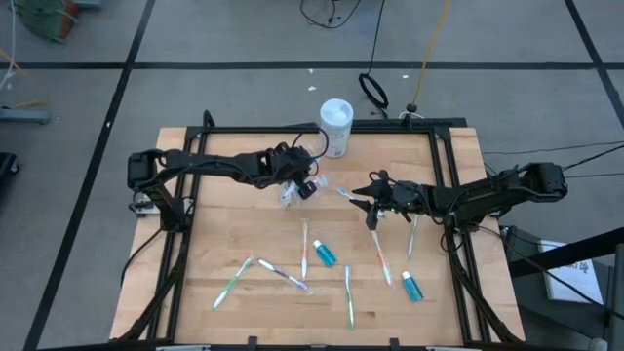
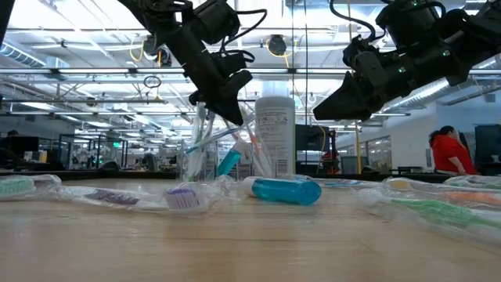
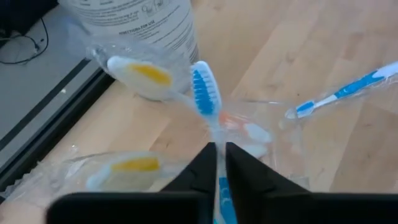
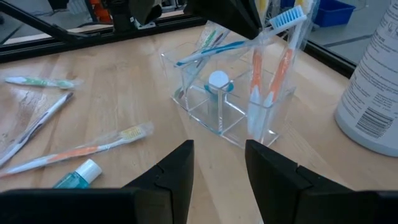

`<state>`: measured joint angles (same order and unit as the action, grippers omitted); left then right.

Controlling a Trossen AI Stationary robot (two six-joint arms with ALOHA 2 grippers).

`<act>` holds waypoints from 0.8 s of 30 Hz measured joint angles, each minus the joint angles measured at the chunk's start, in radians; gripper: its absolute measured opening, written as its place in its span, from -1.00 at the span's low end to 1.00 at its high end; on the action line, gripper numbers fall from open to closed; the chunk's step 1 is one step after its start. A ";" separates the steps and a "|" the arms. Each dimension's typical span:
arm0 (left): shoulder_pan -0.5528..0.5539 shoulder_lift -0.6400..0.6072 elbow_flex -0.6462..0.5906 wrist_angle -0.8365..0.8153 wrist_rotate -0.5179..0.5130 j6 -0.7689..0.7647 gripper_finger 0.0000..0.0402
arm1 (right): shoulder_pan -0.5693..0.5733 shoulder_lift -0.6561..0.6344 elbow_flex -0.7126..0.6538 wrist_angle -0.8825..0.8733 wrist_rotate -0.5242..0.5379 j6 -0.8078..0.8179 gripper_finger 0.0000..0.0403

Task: Pick & Place toothbrushing station
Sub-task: Put the blue toothbrush into the transparent organizer

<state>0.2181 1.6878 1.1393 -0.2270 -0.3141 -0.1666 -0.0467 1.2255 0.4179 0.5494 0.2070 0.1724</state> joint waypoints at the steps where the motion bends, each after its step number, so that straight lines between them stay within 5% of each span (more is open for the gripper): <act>1: -0.004 -0.004 0.000 0.000 -0.001 0.009 -0.93 | 0.000 0.000 0.000 0.000 0.000 -0.002 -0.33; 10: -0.038 -0.112 0.000 -0.039 -0.022 0.028 -0.98 | 0.000 0.000 0.000 0.000 0.000 -0.002 -0.33; 19: -0.096 -0.275 -0.011 -0.209 -0.185 -0.069 -0.97 | 0.003 0.000 0.000 -0.011 -0.002 0.058 -0.33; 24: -0.147 -0.289 -0.125 -0.176 -0.301 -0.203 -0.99 | 0.003 0.000 0.000 -0.019 -0.003 0.109 -0.33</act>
<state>0.0716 1.3991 1.0144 -0.4033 -0.6155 -0.3691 -0.0441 1.2255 0.4179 0.5308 0.2039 0.2818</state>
